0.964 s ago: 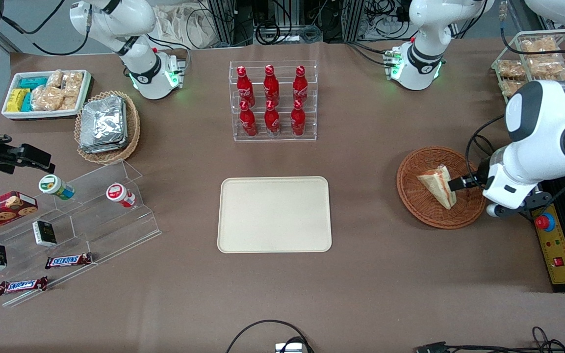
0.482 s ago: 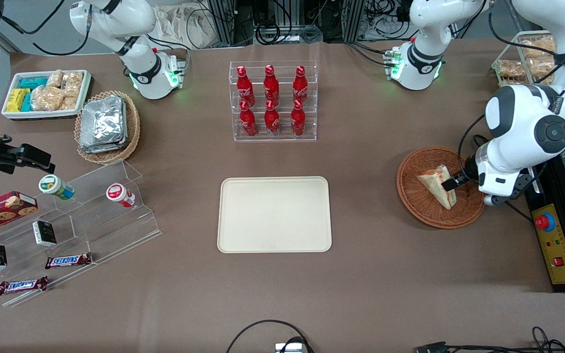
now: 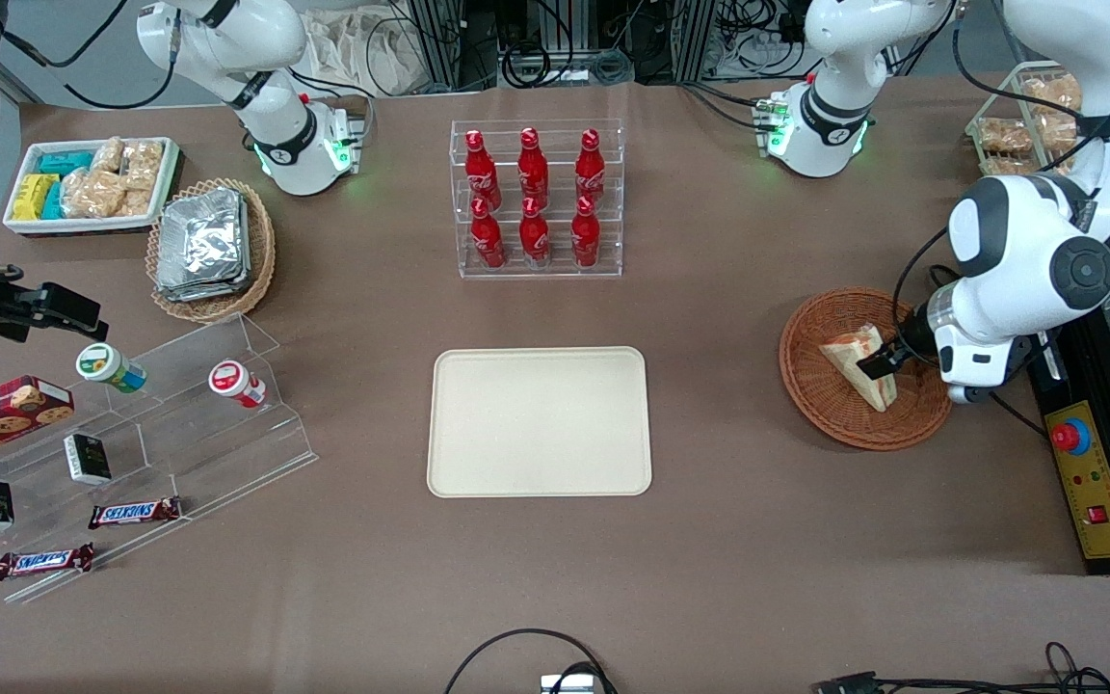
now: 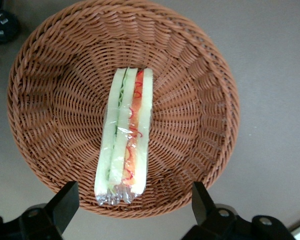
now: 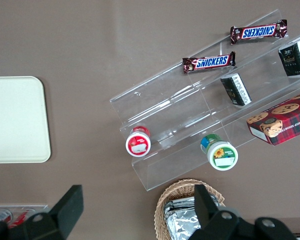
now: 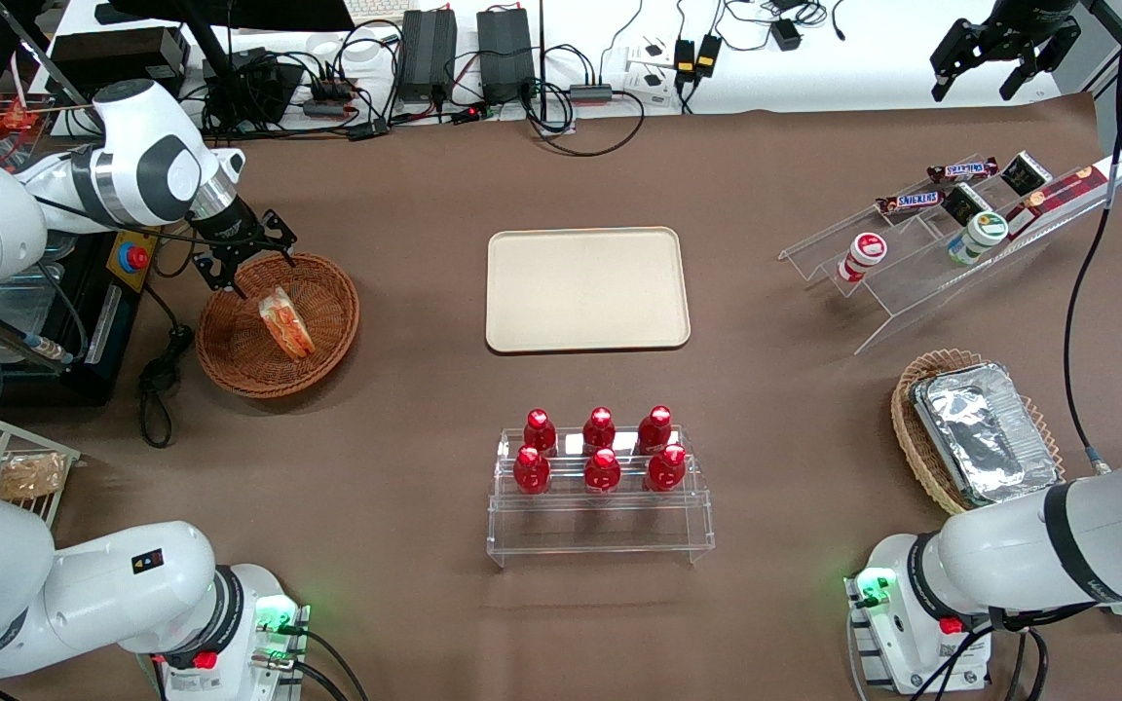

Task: Place sandwich from basket to tray
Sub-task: 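Descend the left gripper around the sandwich and close its fingers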

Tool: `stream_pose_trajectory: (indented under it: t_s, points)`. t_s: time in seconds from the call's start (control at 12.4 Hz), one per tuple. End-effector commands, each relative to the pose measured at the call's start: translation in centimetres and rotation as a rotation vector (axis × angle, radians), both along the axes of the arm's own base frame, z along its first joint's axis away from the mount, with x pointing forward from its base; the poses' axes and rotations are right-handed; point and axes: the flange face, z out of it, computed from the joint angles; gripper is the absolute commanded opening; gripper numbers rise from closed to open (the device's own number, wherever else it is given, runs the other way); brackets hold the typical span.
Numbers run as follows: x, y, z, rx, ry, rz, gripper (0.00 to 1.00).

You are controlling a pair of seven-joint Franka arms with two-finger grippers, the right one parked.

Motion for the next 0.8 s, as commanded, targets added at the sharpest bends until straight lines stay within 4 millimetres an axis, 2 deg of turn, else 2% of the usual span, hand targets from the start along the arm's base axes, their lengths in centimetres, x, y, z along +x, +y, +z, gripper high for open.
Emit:
stream_pose_trajectory:
  t_s: [0.0,0.24,0.72]
  points:
    - [-0.1,1.0,-0.7,-0.006,0.003,0.034,1.0]
    - [-0.1,1.0,-0.8,-0.006,0.003,0.035,1.0]
    - [-0.1,1.8,-2.5,-0.017,0.031,0.051,1.0]
